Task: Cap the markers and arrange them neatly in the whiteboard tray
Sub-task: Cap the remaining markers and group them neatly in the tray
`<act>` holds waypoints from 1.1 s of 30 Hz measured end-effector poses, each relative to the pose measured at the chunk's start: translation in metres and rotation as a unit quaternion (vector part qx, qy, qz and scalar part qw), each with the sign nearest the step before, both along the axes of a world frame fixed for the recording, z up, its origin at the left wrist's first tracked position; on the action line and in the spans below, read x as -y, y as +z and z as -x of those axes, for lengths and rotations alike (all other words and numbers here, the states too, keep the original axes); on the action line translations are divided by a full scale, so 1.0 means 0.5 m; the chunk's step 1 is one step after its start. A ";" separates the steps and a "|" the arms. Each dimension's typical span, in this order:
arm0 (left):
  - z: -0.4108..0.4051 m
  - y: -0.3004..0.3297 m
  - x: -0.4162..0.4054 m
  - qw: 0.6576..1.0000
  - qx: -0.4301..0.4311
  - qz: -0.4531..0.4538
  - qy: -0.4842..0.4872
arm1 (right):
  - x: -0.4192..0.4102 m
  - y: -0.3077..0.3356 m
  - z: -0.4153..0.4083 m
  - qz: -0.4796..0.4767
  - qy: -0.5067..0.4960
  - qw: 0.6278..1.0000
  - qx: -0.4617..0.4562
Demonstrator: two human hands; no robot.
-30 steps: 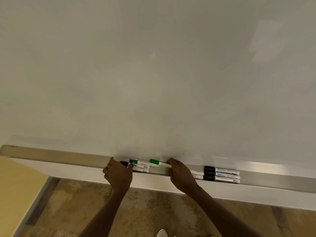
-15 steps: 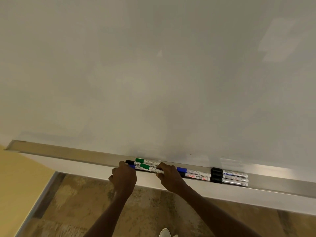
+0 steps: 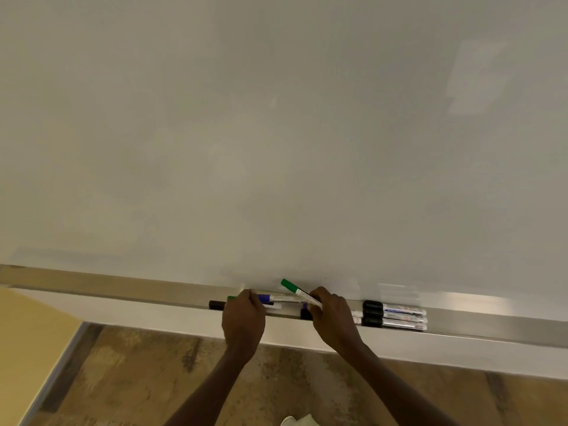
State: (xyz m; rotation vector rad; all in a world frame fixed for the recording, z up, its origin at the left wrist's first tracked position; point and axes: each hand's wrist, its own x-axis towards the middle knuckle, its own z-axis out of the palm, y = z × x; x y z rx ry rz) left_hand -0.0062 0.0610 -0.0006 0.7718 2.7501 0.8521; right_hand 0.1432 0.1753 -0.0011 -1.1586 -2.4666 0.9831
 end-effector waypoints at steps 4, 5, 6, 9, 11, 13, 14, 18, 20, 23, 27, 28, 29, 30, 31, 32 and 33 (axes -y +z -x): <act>-0.048 -0.012 -0.052 0.997 0.021 -0.054 -0.050 | -0.027 0.000 -0.074 -0.032 -0.021 0.999 0.020; -0.057 -0.019 -0.062 0.996 0.029 -0.059 -0.061 | -0.033 0.001 -0.090 -0.043 -0.025 0.998 0.029; -0.066 -0.027 -0.072 0.995 0.040 -0.066 -0.068 | -0.040 0.001 -0.104 -0.054 -0.028 0.997 0.037; -0.084 -0.042 -0.087 0.988 0.083 -0.102 -0.077 | -0.053 -0.001 -0.128 -0.090 -0.026 0.994 0.054; -0.093 -0.042 -0.089 0.983 0.099 -0.137 -0.076 | -0.057 -0.003 -0.134 -0.117 -0.019 0.992 0.047; -0.090 -0.034 -0.085 0.977 0.103 -0.178 -0.053 | -0.053 -0.006 -0.129 -0.134 0.001 0.990 0.048; -0.084 -0.030 -0.080 0.975 0.102 -0.194 -0.033 | -0.049 -0.008 -0.123 -0.138 0.017 0.989 0.054; -0.033 -0.021 -0.048 0.976 0.056 -0.209 0.035 | -0.028 -0.017 -0.087 -0.146 0.081 0.984 0.058; 0.002 -0.021 -0.029 0.979 0.036 -0.192 0.067 | -0.021 -0.016 -0.063 -0.144 0.097 0.984 0.051; 0.049 -0.027 -0.001 0.984 0.025 -0.145 0.102 | -0.012 -0.010 -0.027 -0.156 0.105 0.981 0.053; 0.088 -0.028 0.020 0.988 0.047 -0.076 0.122 | 0.000 -0.004 0.010 -0.181 0.097 0.977 0.054; 0.097 -0.031 0.024 0.989 0.053 -0.052 0.125 | 0.004 0.001 0.020 -0.187 0.094 0.977 0.050; 0.105 -0.033 0.027 0.990 0.061 -0.027 0.125 | 0.008 0.004 0.028 -0.187 0.089 0.977 0.046; 0.111 -0.036 0.030 0.990 0.069 -0.008 0.123 | 0.012 0.006 0.038 -0.184 0.085 0.978 0.046; 0.116 -0.037 0.034 0.990 0.077 0.003 0.119 | 0.016 0.007 0.048 -0.182 0.084 0.978 0.052; 0.116 -0.038 0.036 0.991 0.083 0.005 0.109 | 0.020 0.005 0.056 -0.182 0.087 0.977 0.064; 0.115 -0.037 0.039 0.992 0.083 0.002 0.098 | 0.024 0.002 0.065 -0.183 0.096 0.975 0.080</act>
